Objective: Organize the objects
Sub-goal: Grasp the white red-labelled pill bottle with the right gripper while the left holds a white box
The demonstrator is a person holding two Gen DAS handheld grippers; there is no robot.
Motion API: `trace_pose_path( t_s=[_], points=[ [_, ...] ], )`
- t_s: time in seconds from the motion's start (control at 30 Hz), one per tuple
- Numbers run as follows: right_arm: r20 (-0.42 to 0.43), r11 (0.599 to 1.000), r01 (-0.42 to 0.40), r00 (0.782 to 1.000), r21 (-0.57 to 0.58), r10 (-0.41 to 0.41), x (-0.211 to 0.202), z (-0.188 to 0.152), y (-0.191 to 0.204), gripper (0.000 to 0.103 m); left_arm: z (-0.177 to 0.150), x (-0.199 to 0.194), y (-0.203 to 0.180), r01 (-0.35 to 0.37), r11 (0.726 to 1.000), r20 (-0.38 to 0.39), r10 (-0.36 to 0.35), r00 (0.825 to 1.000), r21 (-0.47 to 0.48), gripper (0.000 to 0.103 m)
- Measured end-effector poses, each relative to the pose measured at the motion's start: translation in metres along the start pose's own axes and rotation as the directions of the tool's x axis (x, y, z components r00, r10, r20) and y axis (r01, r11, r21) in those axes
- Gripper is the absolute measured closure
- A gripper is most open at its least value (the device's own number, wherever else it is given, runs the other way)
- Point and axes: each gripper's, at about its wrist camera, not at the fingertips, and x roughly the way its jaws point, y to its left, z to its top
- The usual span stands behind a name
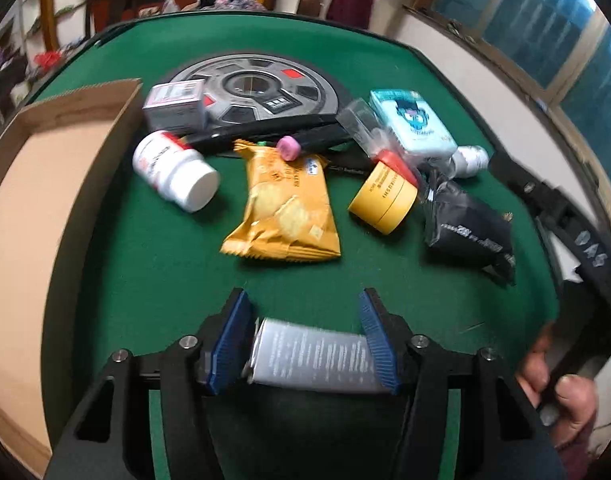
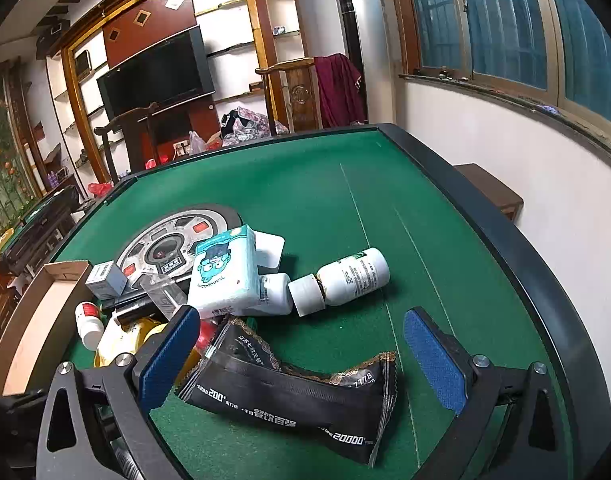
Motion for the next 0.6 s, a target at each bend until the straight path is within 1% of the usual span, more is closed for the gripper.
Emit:
trace_pose_path(
  t_s=[0.03, 0.07, 0.1, 0.13, 0.17, 0.2, 0.23, 0.27, 0.3, 0.37, 0.4, 0.43, 0.47, 0.5, 0.53, 0.57, 0.6],
  points=[
    [-0.003, 1.0, -0.002, 1.0, 0.0, 0.002, 0.001, 0.0, 0.001, 0.0, -0.001, -0.008, 0.0, 0.014, 1.0, 0.031, -0.014, 0.999, -0.007, 0.039],
    [-0.003, 1.0, 0.001, 1.0, 0.001, -0.001, 0.001, 0.0, 0.001, 0.0, -0.002, -0.013, -0.003, 0.023, 1.0, 0.061, -0.024, 0.998, 0.016, 0.037],
    [-0.001, 1.0, -0.003, 1.0, 0.001, 0.003, 0.005, -0.001, 0.0, 0.0, -0.002, -0.018, -0.009, 0.029, 0.997, 0.09, -0.035, 0.995, 0.066, 0.034],
    [-0.001, 1.0, -0.003, 1.0, 0.0, 0.003, 0.005, -0.001, 0.0, 0.0, -0.004, -0.023, -0.02, 0.027, 0.985, 0.114, -0.047, 0.992, 0.17, 0.031],
    [-0.001, 1.0, -0.001, 1.0, 0.002, 0.001, 0.006, -0.001, 0.002, 0.0, -0.005, -0.026, -0.029, 0.026, 0.965, 0.118, -0.058, 0.991, 0.262, 0.031],
    [-0.002, 1.0, 0.0, 1.0, 0.002, 0.0, 0.008, -0.001, 0.002, 0.0, -0.009, -0.03, -0.042, 0.025, 0.921, 0.119, -0.077, 0.99, 0.388, 0.031],
    [-0.004, 1.0, 0.001, 1.0, 0.004, -0.001, 0.009, -0.001, 0.002, 0.0, -0.016, -0.034, -0.05, 0.017, 0.872, 0.12, -0.087, 0.989, 0.489, 0.029],
    [-0.004, 1.0, 0.002, 1.0, 0.006, -0.002, 0.009, -0.002, 0.001, 0.0, -0.019, -0.035, -0.057, 0.005, 0.823, 0.117, -0.087, 0.989, 0.568, 0.029],
    [-0.004, 1.0, 0.004, 1.0, 0.012, -0.004, 0.01, -0.001, 0.0, 0.0, -0.024, -0.032, -0.064, 0.006, 0.757, 0.09, -0.085, 0.992, 0.654, 0.028],
    [-0.005, 1.0, 0.007, 1.0, 0.019, -0.007, 0.013, -0.001, 0.0, 0.0, -0.025, -0.016, -0.067, 0.065, 0.679, -0.024, -0.071, 0.997, 0.731, 0.028],
    [-0.008, 1.0, 0.011, 1.0, 0.023, -0.011, 0.014, -0.001, -0.001, 0.0, -0.028, -0.01, -0.068, 0.078, 0.661, -0.056, -0.055, 0.997, 0.747, 0.028],
    [-0.011, 1.0, 0.014, 1.0, 0.025, -0.014, 0.015, -0.001, -0.001, 0.0, -0.033, 0.0, -0.067, 0.083, 0.636, -0.093, -0.018, 0.996, 0.767, 0.028],
    [-0.015, 0.999, 0.016, 1.0, 0.027, -0.016, 0.016, -0.001, -0.002, 0.0, -0.035, 0.006, -0.065, 0.086, 0.627, -0.112, 0.003, 0.994, 0.774, 0.029],
    [-0.018, 0.999, 0.018, 1.0, 0.031, -0.018, 0.017, -0.001, -0.003, 0.0, -0.035, 0.009, -0.063, 0.102, 0.635, -0.127, -0.006, 0.992, 0.766, 0.034],
    [-0.02, 0.999, 0.021, 1.0, 0.033, -0.021, 0.018, -0.001, -0.003, 0.0, -0.029, 0.009, -0.059, 0.155, 0.667, -0.171, -0.042, 0.984, 0.729, 0.058],
    [-0.021, 0.999, 0.024, 1.0, 0.034, -0.023, 0.018, -0.001, -0.003, 0.0, -0.026, 0.008, -0.055, 0.179, 0.689, -0.197, -0.054, 0.979, 0.703, 0.07],
    [-0.021, 0.999, 0.026, 0.999, 0.035, -0.026, 0.019, -0.001, -0.004, 0.0, -0.025, 0.006, -0.053, 0.178, 0.703, -0.192, -0.059, 0.98, 0.688, 0.077]
  ],
)
